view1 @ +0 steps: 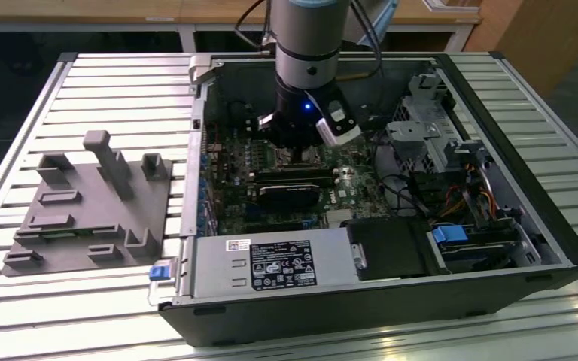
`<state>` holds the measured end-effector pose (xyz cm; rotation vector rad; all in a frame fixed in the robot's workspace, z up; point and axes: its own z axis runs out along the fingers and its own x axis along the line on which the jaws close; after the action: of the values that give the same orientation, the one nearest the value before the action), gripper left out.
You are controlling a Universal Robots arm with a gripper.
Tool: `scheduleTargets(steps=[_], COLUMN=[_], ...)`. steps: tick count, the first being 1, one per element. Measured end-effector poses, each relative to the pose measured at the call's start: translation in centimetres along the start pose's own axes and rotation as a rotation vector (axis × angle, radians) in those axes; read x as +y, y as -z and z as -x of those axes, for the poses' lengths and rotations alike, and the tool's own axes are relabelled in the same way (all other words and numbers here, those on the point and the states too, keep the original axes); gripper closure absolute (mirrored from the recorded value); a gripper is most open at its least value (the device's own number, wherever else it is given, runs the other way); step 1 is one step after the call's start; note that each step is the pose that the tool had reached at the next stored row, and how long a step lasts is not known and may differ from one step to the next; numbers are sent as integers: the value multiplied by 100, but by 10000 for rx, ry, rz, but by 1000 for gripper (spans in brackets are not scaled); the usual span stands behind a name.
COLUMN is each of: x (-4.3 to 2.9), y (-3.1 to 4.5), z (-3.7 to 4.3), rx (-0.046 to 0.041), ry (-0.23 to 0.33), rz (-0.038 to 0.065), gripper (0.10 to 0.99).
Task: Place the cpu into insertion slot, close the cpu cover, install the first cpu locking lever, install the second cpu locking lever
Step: 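Install the second cpu locking lever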
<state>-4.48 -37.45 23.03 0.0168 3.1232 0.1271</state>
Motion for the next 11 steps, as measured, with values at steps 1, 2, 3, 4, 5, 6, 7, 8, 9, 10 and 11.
scheduleTargets(steps=[1,2,3,4,5,6,7,8,9,10,11], x=[-2,-3,-4,-6,-8,-11,-16,-22,-30,-42,-58], y=[-14,-29,-44,-61,-79,-95,-108,-116,-126,-132,-134], z=[-9,-15,-19,-22,-22,-24,-26,-28,-30,-35,-41], rx=[1,1,1,2,2,2,3,4,3,3,4], ry=[0,0,-1,0,1,0,-2,-2,-3,-4,-6], rz=[12,25,38,47,55,71,102,139,188,246,336], gripper=[980,980,980,980,980,980,980,980,980,980,980])
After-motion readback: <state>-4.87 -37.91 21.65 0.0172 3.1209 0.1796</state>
